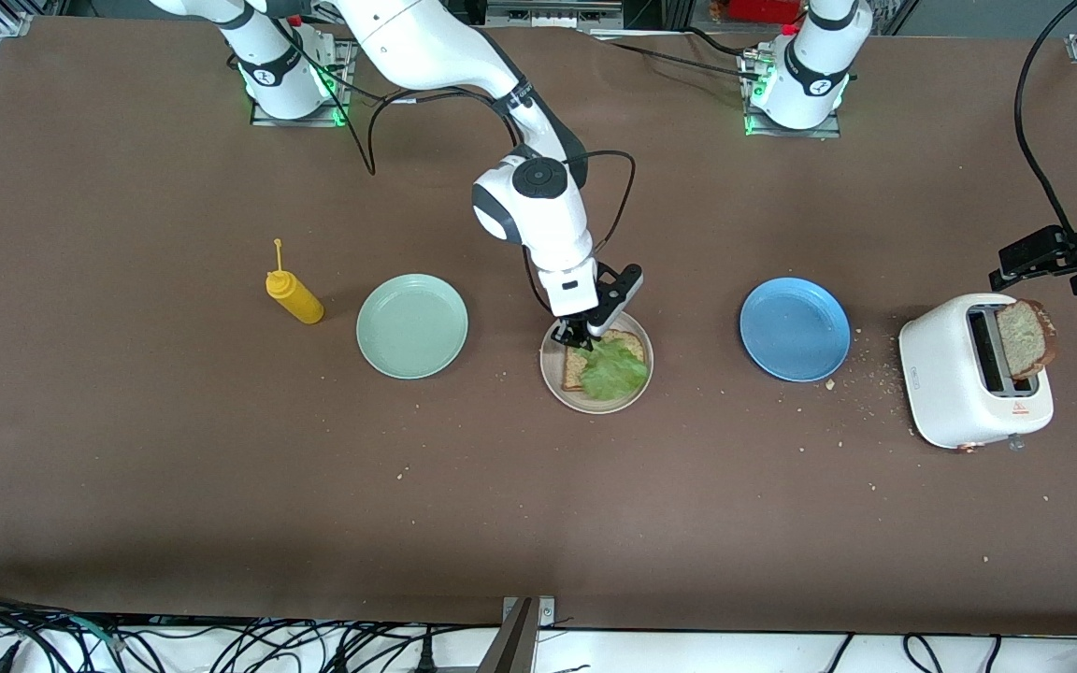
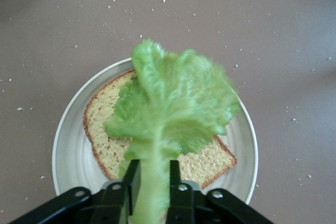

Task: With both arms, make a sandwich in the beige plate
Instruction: 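Lower the lettuce onto the toast and open the right gripper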

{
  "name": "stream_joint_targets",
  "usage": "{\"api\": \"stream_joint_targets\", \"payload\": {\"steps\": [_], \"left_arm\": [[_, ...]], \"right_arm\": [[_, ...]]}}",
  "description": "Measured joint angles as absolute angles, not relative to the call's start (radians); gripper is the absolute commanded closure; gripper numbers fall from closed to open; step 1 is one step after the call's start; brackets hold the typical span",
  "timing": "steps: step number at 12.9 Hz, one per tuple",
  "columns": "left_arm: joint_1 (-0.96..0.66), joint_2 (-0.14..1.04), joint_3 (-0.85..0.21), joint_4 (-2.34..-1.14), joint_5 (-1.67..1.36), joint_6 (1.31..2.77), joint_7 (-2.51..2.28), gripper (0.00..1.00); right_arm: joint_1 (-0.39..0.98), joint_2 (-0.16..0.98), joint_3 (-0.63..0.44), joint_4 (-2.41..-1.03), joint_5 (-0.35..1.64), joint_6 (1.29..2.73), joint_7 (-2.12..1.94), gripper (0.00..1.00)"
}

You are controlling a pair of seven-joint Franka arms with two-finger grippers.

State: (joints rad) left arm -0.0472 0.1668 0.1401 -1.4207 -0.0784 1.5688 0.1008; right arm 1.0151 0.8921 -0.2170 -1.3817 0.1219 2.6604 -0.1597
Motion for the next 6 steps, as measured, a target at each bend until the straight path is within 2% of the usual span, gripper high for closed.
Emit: {"api": "stream_joint_targets", "payload": {"steps": [3,6], "left_arm": [[-0.047,0.167,0.141,-1.421,-0.078,1.569,0.101,0.00],[-0.046,0.167,0.141,-1.421,-0.078,1.569,0.101,0.00]], "right_arm": [[1.016,0.893,-0.217,-1.375,0.122,2.661,-0.159,0.24],[1.012,0.882,-0.227,-1.357,0.122,2.641,-0.158,0.06]]}}
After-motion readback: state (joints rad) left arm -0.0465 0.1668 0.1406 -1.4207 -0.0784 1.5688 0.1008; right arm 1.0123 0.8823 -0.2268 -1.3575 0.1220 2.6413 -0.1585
